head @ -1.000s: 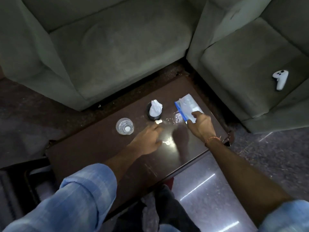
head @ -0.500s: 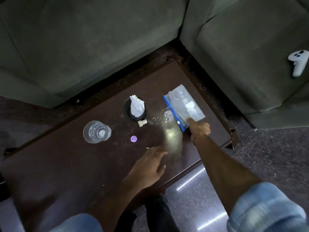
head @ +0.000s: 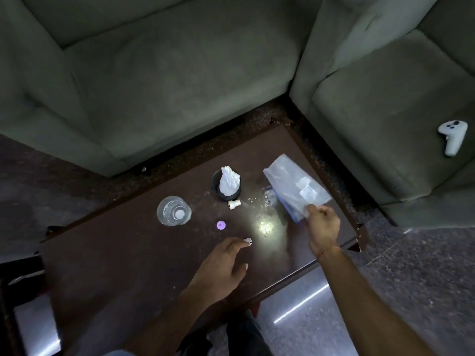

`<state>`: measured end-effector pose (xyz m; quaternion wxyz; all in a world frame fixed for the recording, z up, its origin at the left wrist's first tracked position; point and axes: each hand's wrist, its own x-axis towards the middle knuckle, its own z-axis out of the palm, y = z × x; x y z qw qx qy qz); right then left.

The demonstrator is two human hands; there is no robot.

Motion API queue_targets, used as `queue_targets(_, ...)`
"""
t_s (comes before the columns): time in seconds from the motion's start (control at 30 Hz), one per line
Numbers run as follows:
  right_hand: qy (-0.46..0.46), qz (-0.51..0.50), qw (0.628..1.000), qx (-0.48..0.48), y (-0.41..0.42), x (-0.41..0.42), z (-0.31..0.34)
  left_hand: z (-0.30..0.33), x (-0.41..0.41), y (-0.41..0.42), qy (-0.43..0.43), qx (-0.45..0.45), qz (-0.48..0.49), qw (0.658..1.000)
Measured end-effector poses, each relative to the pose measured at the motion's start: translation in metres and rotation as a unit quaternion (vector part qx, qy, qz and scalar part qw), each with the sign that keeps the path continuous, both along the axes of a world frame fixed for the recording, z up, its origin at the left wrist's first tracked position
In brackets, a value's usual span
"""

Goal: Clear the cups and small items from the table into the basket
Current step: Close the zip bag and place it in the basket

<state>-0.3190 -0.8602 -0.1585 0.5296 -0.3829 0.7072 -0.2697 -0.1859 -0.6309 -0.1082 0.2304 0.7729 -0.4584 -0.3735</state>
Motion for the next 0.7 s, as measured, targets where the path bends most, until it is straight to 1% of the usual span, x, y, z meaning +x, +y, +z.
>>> queue_targets(0.07, -0.079, 0.04, 0.996, -0.021, 0.02, -0.012, 0.036, 0.021, 0.003, 0.005, 0.008, -0.01, 0.039, 0.999)
queue_targets(0.13, -0.14, 0.093, 0.986, -0.022, 0.041, -0.02, 0.071, 0.044, 0.006, 0.012, 0.025, -0.026, 0.095, 0.995)
queue_targets(0.23, -0.208, 0.176, 0.962, -0.002, 0.077, -0.025, 0.121, 0.088, 0.017, 0.025, 0.093, -0.078, 0.208, 0.97)
queue_targets(0.33, -0.248, 0.238, 0.939, 0.024, 0.116, -0.022, 0.161, 0.133, 0.033, 0.044, 0.168, -0.112, 0.304, 0.931)
queue_targets(0.4, -0.253, 0.272, 0.928, 0.029, 0.142, -0.013, 0.176, 0.157, 0.042, 0.067, 0.222, -0.15, 0.325, 0.907)
queue_targets(0.47, -0.256, 0.293, 0.921, 0.029, 0.168, -0.001, 0.19, 0.175, 0.045, 0.097, 0.24, -0.18, 0.336, 0.893)
queue_targets(0.53, -0.272, 0.322, 0.906, 0.029, 0.195, 0.011, 0.201, 0.186, 0.046, 0.136, 0.242, -0.202, 0.366, 0.875)
queue_targets(0.57, -0.278, 0.343, 0.897, 0.025, 0.209, 0.018, 0.207, 0.19, 0.047, 0.158, 0.228, -0.209, 0.38, 0.871)
queue_targets(0.7, -0.281, 0.432, 0.857, -0.028, 0.281, 0.053, 0.232, 0.208, 0.058, 0.261, 0.133, -0.238, 0.412, 0.869)
